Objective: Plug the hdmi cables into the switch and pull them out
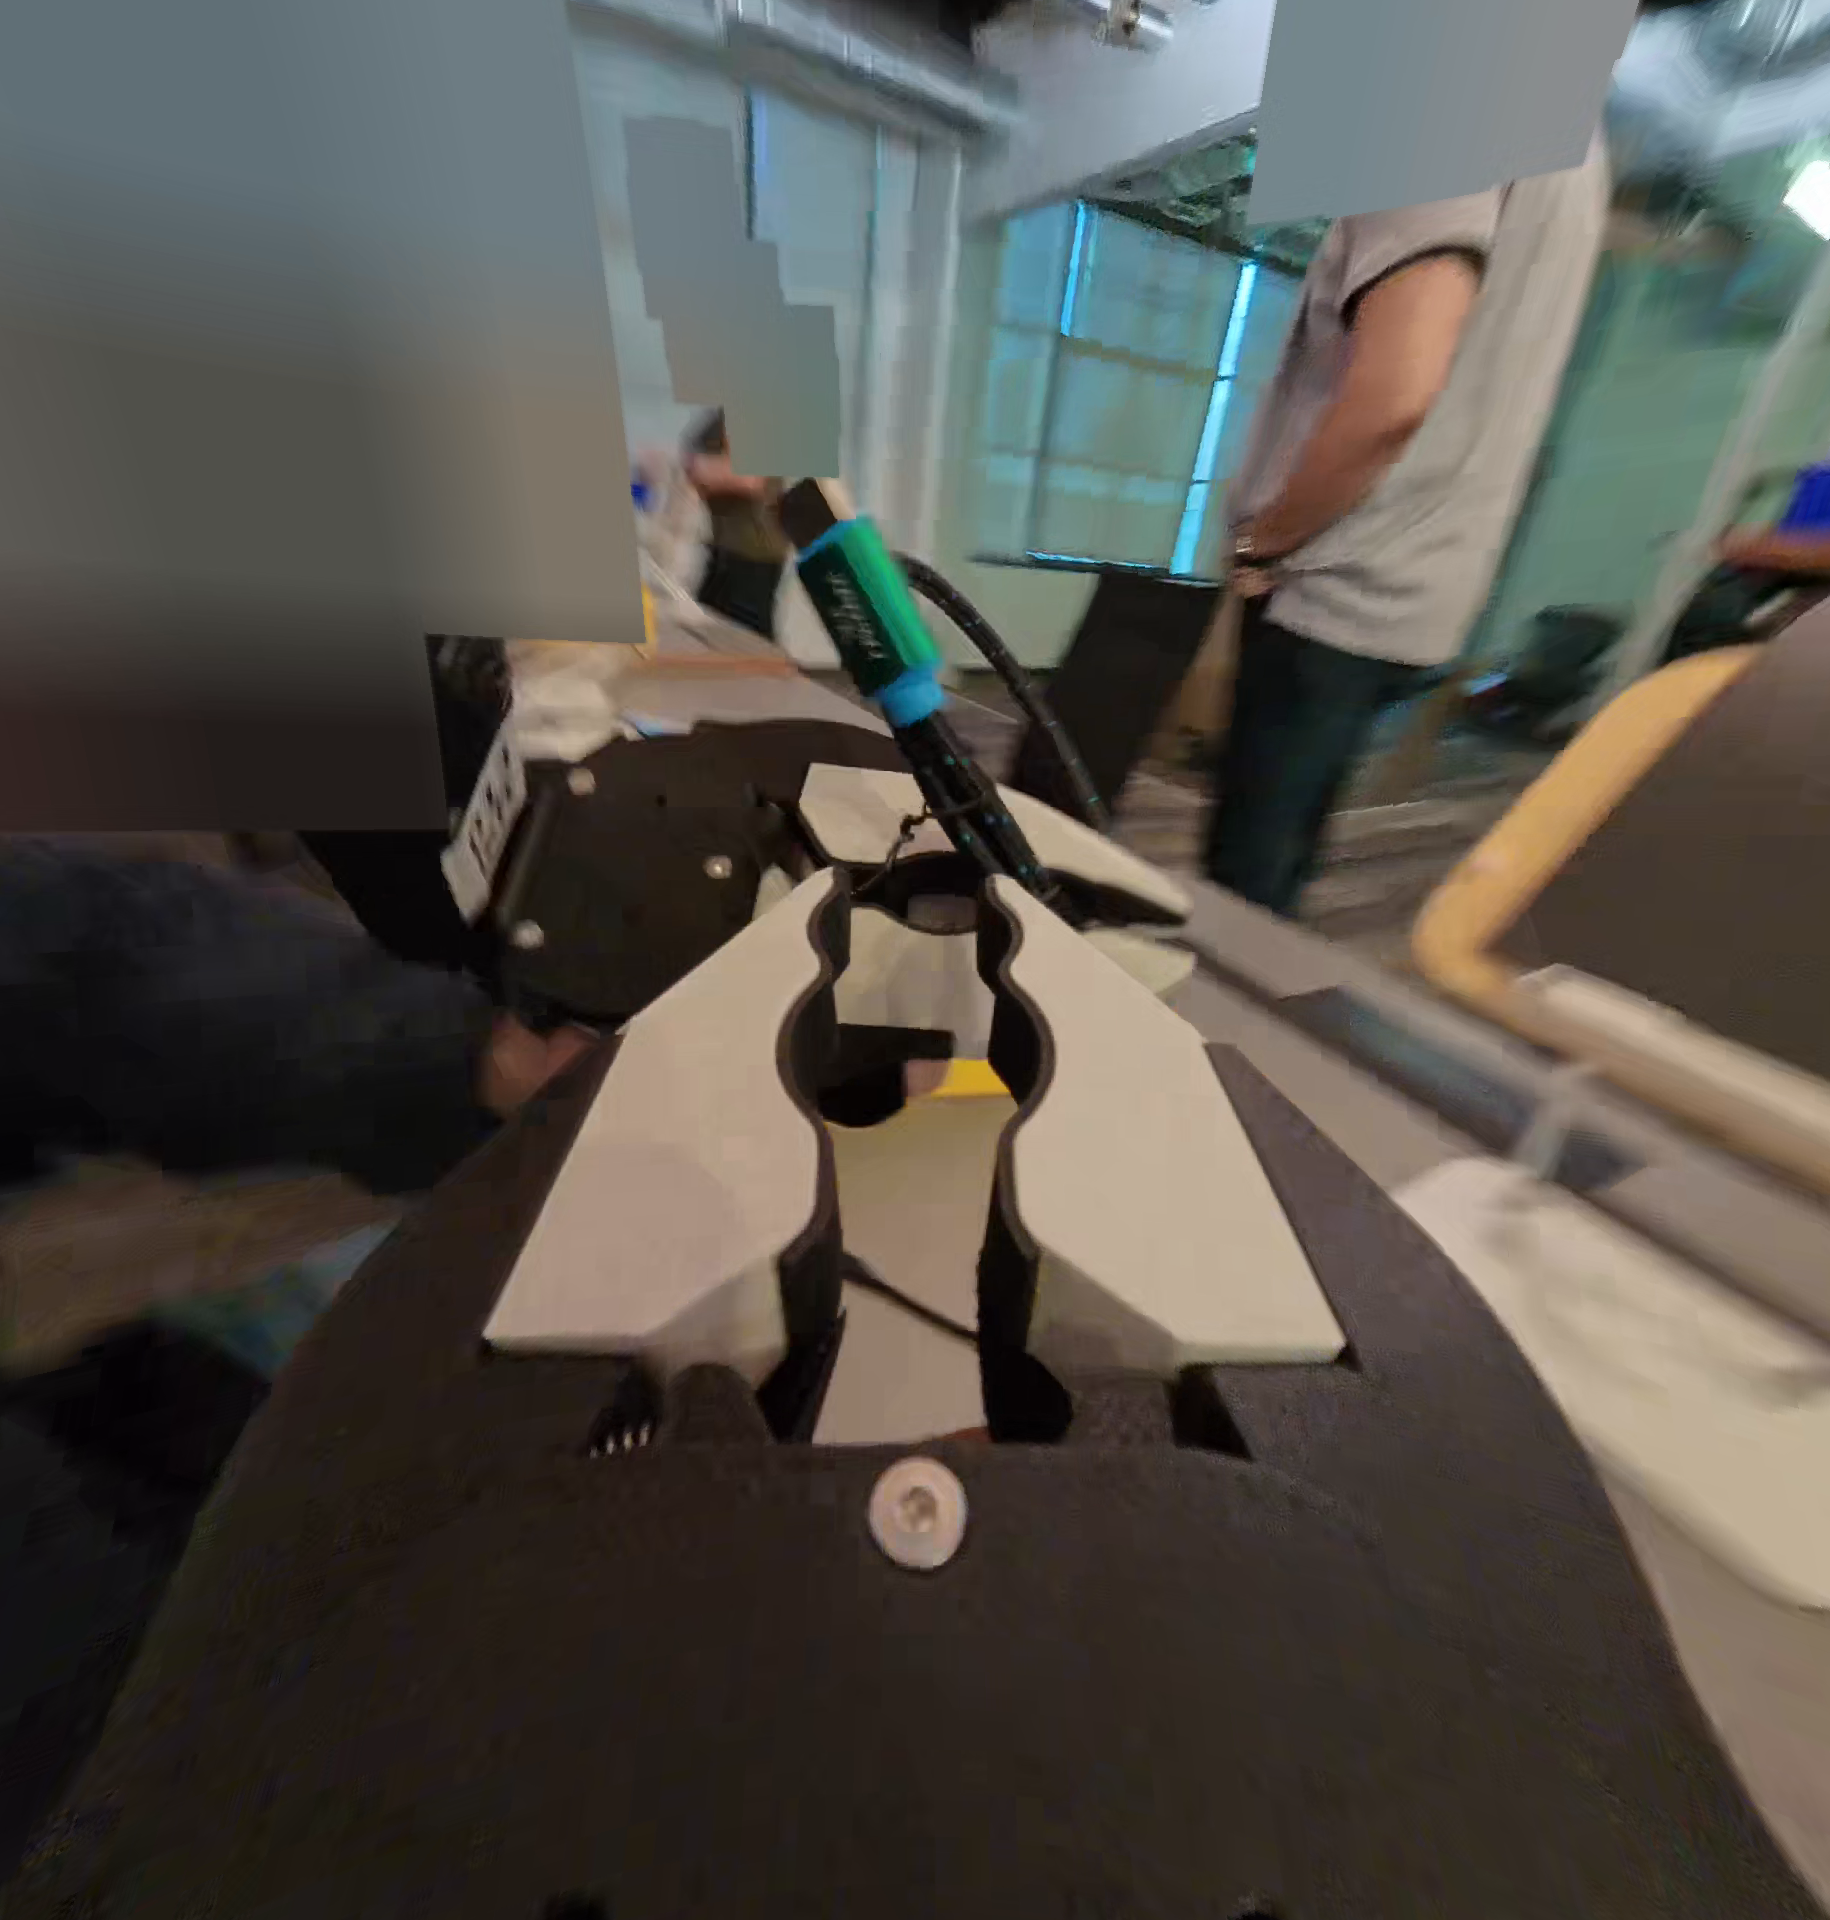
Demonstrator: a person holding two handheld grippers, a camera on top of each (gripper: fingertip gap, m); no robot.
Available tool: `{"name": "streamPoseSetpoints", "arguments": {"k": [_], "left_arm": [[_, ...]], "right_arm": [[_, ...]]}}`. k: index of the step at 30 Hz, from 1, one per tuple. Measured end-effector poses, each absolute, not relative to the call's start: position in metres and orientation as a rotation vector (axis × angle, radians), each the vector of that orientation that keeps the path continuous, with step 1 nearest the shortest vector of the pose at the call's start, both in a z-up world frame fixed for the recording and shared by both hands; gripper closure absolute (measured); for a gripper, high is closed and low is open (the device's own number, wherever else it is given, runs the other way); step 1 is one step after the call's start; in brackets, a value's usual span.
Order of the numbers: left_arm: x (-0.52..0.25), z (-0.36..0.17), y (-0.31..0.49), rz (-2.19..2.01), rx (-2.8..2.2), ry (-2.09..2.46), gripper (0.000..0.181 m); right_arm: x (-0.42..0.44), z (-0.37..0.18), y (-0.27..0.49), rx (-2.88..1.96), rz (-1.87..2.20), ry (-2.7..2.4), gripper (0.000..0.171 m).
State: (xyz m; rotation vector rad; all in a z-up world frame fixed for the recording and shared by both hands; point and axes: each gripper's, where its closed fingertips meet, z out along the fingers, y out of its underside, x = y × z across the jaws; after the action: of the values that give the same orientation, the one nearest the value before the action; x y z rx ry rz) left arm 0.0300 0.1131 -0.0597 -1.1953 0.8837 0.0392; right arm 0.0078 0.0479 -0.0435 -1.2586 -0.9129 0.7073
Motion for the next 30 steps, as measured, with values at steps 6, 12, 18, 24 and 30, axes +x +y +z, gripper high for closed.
{"name": "streamPoseSetpoints", "arguments": {"k": [6, 12, 18, 24, 30], "left_arm": [[0.031, -0.065, 0.117, 0.023, -1.256, 0.900, 0.174], [0.028, -0.068, 0.119, 0.011, -1.288, 0.907, 0.174], [0.029, -0.074, 0.122, 0.009, -1.315, 0.969, 0.174], [0.022, -0.074, 0.126, 0.014, -1.361, 1.023, 0.174], [0.020, -0.084, 0.126, -0.026, -1.426, 1.087, 0.174]], "right_arm": [[0.001, -0.046, 0.052, -1.059, -0.033, -1.188, 0.155], [0.004, -0.050, 0.054, -1.011, -0.143, -1.244, 0.152], [0.004, -0.054, 0.061, -0.945, -0.247, -1.342, 0.154], [0.000, -0.053, 0.065, -0.869, -0.305, -1.415, 0.155], [-0.002, -0.052, 0.069, -0.833, -0.340, -1.444, 0.155]]}}
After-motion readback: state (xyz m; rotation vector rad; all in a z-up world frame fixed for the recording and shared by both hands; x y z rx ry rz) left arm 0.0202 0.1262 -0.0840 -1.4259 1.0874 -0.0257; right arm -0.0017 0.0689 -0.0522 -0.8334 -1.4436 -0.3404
